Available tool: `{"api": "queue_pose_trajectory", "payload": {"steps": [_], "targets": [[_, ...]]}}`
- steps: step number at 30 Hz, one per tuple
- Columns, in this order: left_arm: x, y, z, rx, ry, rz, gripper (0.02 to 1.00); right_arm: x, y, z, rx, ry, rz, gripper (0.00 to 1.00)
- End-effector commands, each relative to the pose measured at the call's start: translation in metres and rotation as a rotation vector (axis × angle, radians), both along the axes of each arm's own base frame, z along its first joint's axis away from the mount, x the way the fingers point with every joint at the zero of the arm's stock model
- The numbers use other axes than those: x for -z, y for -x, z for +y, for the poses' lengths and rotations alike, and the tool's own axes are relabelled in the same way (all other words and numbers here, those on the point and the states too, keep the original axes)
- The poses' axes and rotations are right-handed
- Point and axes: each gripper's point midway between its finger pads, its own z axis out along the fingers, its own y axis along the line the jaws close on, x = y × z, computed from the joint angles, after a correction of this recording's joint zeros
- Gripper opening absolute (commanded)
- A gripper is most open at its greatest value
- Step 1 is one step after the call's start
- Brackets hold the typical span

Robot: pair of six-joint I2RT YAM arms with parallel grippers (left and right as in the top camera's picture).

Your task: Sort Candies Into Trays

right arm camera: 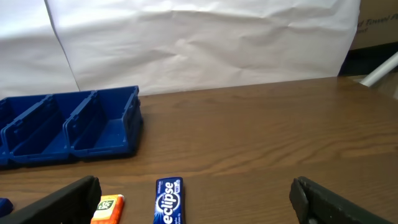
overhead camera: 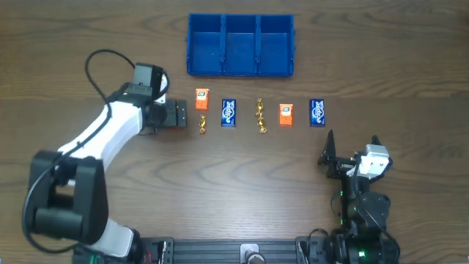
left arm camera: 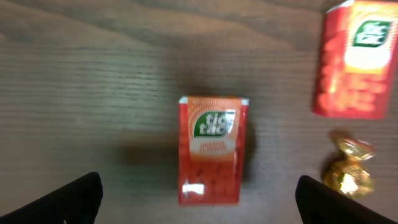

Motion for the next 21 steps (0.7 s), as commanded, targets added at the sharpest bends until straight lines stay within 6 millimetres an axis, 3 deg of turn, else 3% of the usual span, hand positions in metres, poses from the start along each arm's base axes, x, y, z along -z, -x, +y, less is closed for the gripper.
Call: {"api": "queue_pose_trajectory", "payload": {"steps": [1,8,15,21], "targets": [[0.012,-0.009,-0.004,0.042,-0.059,0.005,0.998,0.0,0.001,-0.003,0.014,0.011,-0.001,0.998],[0.021,-0.013,-0.005,0.048,-0.068,0.023,0.987,0.0,0.001,-0.003,0.014,0.011,-0.001,0.998],[0.021,-0.014,-0.002,0.041,-0.088,0.02,0.833,0.0,0.001,-0.003,0.014,0.011,-0.001,0.998],[0.026,-0.012,-0.002,0.042,-0.09,0.032,0.82,0.0,0.001,-0.003,0.014,0.011,-0.001,0.998]]}}
